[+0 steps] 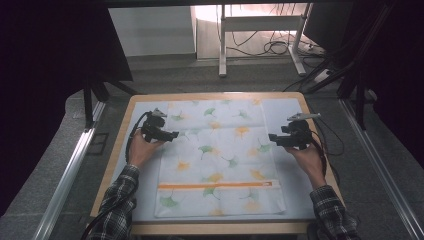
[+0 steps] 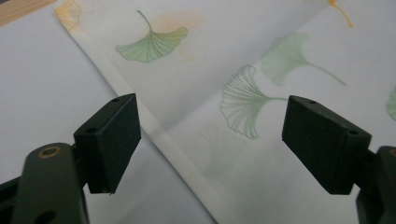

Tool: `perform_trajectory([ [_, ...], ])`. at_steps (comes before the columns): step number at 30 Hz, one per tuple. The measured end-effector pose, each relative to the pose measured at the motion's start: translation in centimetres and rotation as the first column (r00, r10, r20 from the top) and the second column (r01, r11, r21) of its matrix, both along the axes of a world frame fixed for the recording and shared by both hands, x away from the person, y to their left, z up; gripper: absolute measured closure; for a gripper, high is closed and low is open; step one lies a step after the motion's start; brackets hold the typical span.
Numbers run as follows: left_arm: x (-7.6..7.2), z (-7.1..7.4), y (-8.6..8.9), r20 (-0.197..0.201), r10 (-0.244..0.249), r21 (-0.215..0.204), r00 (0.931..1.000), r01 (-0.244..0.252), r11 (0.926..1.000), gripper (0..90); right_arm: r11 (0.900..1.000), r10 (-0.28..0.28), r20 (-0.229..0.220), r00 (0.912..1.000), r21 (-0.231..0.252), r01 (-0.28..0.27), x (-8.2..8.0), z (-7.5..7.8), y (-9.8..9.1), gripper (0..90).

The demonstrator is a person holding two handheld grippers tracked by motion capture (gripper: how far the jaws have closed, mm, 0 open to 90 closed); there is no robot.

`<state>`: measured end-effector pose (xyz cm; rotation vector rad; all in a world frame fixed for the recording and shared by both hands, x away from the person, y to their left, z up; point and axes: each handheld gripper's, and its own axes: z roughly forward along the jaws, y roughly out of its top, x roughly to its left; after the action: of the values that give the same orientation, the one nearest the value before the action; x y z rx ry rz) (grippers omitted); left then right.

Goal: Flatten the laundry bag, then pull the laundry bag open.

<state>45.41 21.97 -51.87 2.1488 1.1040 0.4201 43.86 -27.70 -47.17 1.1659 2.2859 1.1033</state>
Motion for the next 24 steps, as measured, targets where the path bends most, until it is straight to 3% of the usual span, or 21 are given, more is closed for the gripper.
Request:
perform_trajectory([
  [4,-1.3,0.1,-0.3,0.001,-0.040,-0.008,0.9992,0.040,0.9992,15.8,0.9999,0.012,-0.001,0.9999,-0.002,-0.012,-0.7,-0.2,0.1,26.8],
  [10,-3.0,0.8,-1.1,0.020,-0.096,-0.070,0.9951,0.098,0.9928,12.0,0.9992,0.039,-0.006,0.9992,-0.011,-0.039,-1.5,-0.7,0.8,23.8],
  [13,-3.8,0.7,-1.6,0.041,-0.132,-0.051,0.9905,0.134,0.9897,8.8,0.9982,0.059,-0.008,0.9982,-0.008,-0.059,-1.9,-0.8,1.1,22.1],
  [16,-4.6,0.6,-2.0,0.063,-0.144,-0.005,0.9875,0.145,0.9894,7.6,0.9975,0.070,-0.008,0.9975,-0.008,-0.070,-2.4,-0.7,1.2,20.3],
  [18,-5.1,0.5,-2.1,0.067,-0.152,0.002,0.9861,0.152,0.9884,7.4,0.9974,0.071,-0.008,0.9975,-0.009,-0.071,-2.7,-0.7,1.2,19.3],
  [24,-6.5,0.5,-2.5,0.021,-0.159,-0.023,0.9870,0.160,0.9869,4.8,0.9961,0.086,-0.023,0.9960,-0.015,-0.087,-3.4,-1.0,1.0,16.4],
])
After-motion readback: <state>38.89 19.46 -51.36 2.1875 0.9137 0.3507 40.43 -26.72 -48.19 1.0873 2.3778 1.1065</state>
